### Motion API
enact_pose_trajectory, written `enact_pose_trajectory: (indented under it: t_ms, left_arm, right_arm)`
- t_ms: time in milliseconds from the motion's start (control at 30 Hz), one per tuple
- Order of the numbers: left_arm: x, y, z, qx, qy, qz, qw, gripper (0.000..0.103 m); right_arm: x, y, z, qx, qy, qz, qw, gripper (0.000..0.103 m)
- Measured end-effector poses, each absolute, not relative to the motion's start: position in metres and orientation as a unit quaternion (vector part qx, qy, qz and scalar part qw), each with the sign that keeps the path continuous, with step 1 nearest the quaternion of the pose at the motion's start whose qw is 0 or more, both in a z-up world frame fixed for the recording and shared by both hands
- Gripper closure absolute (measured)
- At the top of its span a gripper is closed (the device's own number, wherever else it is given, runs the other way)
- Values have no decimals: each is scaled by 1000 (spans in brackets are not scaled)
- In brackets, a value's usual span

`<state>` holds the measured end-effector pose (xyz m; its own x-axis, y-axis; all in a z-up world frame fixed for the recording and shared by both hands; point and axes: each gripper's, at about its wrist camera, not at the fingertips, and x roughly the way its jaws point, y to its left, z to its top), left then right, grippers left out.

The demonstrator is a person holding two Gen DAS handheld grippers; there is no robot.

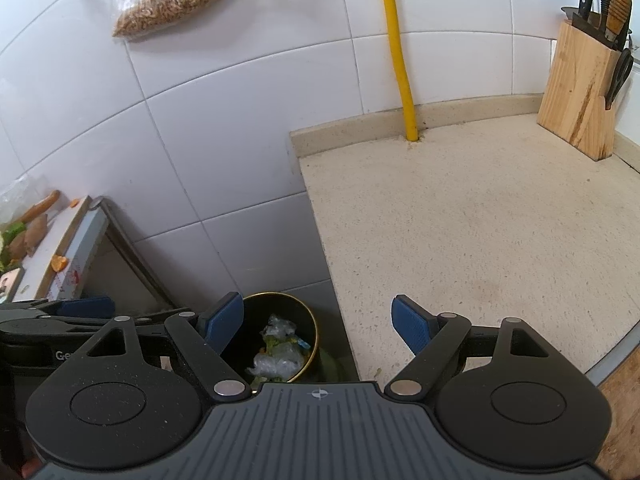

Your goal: Collect trash

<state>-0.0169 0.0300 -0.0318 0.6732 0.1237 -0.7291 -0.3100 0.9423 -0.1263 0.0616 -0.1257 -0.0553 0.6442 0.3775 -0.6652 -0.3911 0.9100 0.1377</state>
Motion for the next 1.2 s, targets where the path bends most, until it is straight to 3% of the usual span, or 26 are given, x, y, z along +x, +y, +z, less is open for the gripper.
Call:
enact_pose_trajectory:
  t_ms: [1200]
  left_arm:
    - [-9,30,-36,-119,400,112,902,4]
  right_arm:
    - [61,-125,-55,-9,366,206,908,16]
